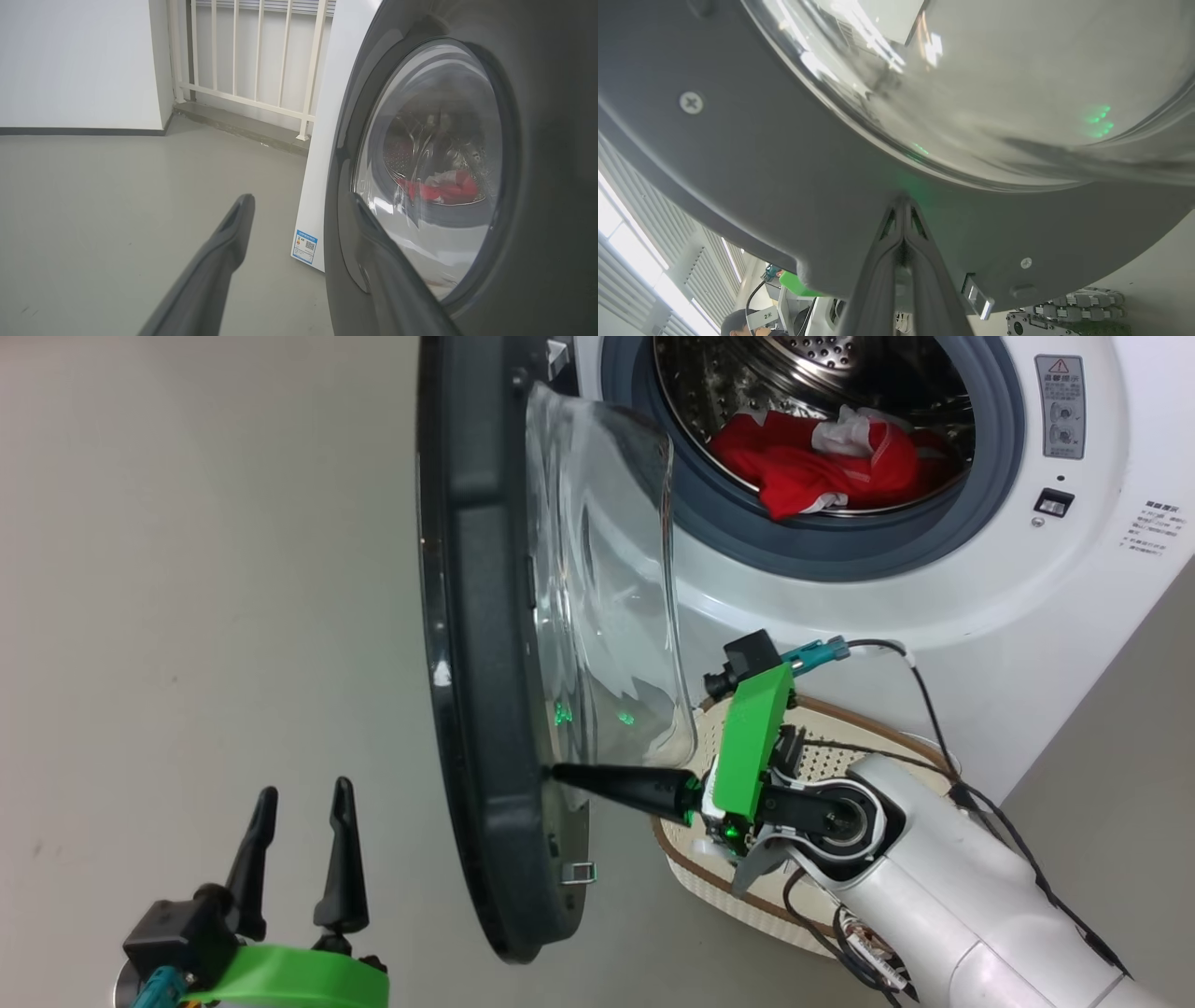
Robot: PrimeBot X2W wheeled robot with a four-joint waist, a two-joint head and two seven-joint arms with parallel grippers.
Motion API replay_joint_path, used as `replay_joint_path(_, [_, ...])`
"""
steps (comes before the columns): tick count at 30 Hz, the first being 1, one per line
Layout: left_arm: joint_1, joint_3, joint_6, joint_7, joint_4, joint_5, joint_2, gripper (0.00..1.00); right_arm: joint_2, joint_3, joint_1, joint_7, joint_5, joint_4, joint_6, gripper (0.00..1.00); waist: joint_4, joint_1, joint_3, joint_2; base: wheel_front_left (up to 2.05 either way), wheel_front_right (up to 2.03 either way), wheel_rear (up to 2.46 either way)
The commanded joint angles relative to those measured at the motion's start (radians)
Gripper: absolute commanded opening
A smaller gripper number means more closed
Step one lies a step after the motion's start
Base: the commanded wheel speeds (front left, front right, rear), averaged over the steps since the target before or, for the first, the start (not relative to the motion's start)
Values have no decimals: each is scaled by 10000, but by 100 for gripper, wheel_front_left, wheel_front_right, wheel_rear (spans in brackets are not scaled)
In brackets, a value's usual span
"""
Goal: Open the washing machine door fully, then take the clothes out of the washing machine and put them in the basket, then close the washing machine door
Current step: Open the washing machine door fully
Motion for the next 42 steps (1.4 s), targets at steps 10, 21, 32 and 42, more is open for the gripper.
replay_joint_path(10, [-243,282,-118,-78,43,126,189,100,-642,-689,425,-1303,-1234,-861,77,100,-112,0,-213,0,0,0,0])
replay_joint_path(21, [-354,372,-285,-78,147,266,189,100,-1817,-801,1190,-5752,-4552,-913,77,100,-437,0,-183,0,0,0,0])
replay_joint_path(32, [-387,465,-307,-78,152,347,189,100,-1867,-1261,831,-8652,-9560,796,77,100,-682,0,-152,0,0,0,0])
replay_joint_path(42, [-425,357,-300,-78,104,289,189,100,-574,-4676,2733,-8660,-14317,-1125,77,100,-637,0,-114,0,0,0,0])
